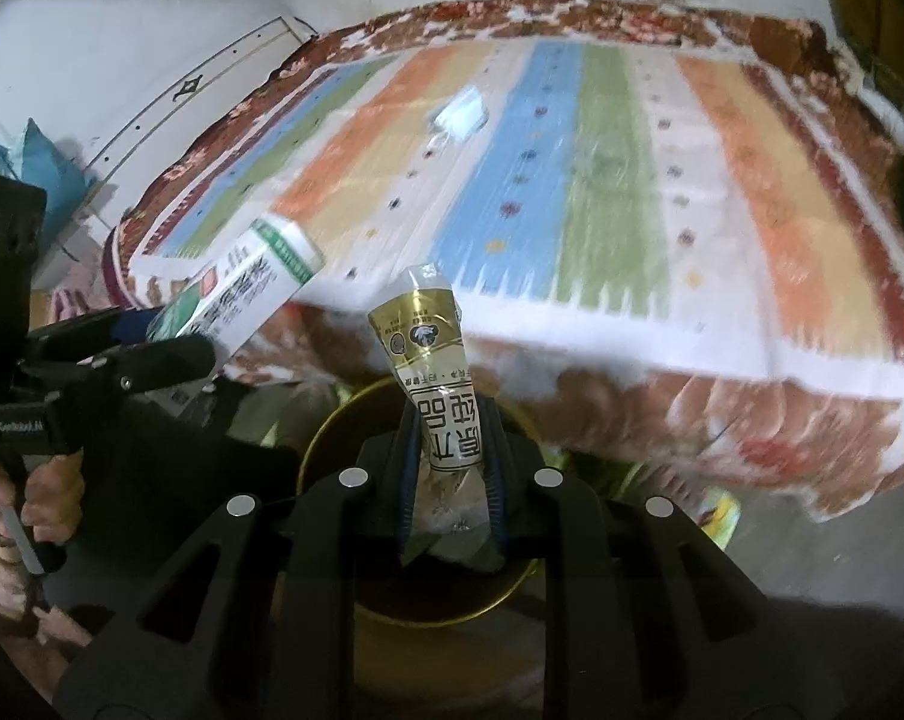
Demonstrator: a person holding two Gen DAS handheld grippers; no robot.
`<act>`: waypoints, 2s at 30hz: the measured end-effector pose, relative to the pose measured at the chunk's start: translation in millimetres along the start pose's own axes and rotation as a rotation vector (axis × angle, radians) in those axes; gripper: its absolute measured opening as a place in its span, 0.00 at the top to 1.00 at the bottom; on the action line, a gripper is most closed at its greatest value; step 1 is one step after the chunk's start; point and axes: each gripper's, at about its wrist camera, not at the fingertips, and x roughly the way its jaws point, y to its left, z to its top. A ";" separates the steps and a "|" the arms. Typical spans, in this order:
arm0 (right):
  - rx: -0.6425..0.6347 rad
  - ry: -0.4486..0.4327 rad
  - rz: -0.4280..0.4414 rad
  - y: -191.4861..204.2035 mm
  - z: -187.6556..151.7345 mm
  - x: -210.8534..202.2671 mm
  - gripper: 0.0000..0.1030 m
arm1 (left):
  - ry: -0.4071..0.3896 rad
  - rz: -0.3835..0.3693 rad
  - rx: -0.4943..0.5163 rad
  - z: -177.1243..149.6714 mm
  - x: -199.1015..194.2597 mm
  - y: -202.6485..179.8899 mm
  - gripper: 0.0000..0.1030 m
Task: Collect trash
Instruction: 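Lift the eye-drop box and snack packet and carry both over the black bin, then open both tools over the black bin to drop box and packet, then move both open tools from the bin toward the blue mask and clear cup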
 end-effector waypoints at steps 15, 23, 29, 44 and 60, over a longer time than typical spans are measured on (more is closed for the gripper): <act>0.131 0.075 0.089 6.1 -54.1 21.5 0.82 | 0.037 -0.069 -0.124 -50.3 0.1 9.3 0.30; 0.146 0.073 0.085 4.1 -51.2 23.1 0.77 | 0.054 -0.077 -0.141 -53.9 5.8 9.5 0.29; 0.180 0.072 0.096 -2.0 -48.4 25.5 0.53 | 0.087 -0.079 -0.248 -51.8 13.9 24.8 0.26; 0.189 0.050 0.098 -5.3 -40.9 25.1 0.50 | 0.056 0.008 -0.198 -40.8 9.0 21.2 0.24; 0.209 0.024 0.053 -16.6 -6.0 30.2 0.40 | -0.006 0.111 -0.136 10.8 8.1 22.6 0.22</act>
